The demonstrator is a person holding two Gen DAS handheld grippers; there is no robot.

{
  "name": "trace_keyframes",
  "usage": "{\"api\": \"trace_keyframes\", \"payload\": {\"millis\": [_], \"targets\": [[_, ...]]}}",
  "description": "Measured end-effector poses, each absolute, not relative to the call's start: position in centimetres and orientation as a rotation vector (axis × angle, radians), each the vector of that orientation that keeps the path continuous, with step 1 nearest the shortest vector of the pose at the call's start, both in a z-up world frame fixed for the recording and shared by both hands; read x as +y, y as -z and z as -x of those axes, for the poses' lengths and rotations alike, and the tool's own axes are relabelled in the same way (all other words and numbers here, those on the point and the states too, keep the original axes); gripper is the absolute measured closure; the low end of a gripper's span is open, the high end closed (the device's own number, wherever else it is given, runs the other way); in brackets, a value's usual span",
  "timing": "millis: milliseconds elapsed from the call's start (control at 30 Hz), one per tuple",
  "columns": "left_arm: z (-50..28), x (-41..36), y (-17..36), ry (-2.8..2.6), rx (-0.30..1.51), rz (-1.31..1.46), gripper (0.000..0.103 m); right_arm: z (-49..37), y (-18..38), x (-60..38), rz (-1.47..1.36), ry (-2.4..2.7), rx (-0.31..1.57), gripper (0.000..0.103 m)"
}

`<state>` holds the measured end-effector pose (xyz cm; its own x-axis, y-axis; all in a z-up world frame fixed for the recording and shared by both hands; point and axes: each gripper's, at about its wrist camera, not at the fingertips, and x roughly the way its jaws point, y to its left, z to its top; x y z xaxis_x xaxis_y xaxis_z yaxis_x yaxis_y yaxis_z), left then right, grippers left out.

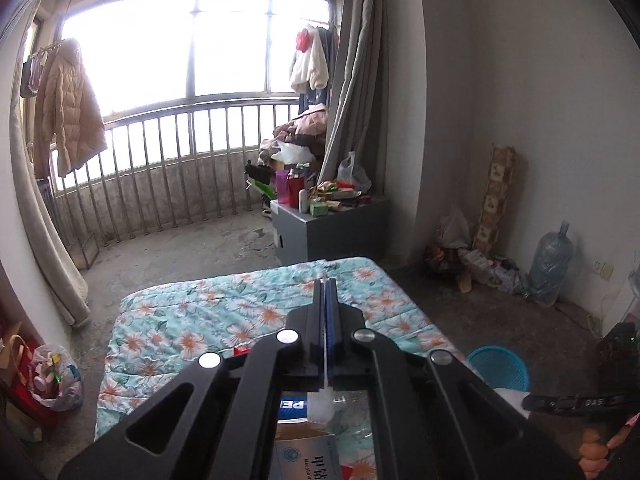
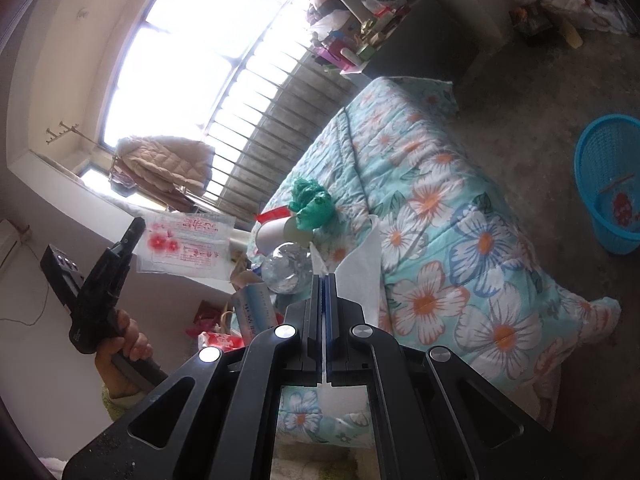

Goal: Collect trash
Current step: 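Carry both items to the blue wastebasket and open both tools over it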

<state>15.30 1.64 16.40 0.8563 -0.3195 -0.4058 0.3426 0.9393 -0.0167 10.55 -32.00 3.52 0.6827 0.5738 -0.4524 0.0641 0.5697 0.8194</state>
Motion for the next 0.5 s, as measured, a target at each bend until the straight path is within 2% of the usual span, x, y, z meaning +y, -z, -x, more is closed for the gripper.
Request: {"api": "trace_keyframes", "payload": {"millis": [267,500], "targets": [[-13.1,-0.5,-18.0,0.465,0.397,0.001,0.103,-10.1,-6.1,-33.2,-0.915,-0.349,0.69,0.103],[-12.7,-7.6,-16.7,0.601,0.436,-0.028,0.103,-8.2,-7.7,-37.3,-0.912,-0.278,0.617,0.103]]}}
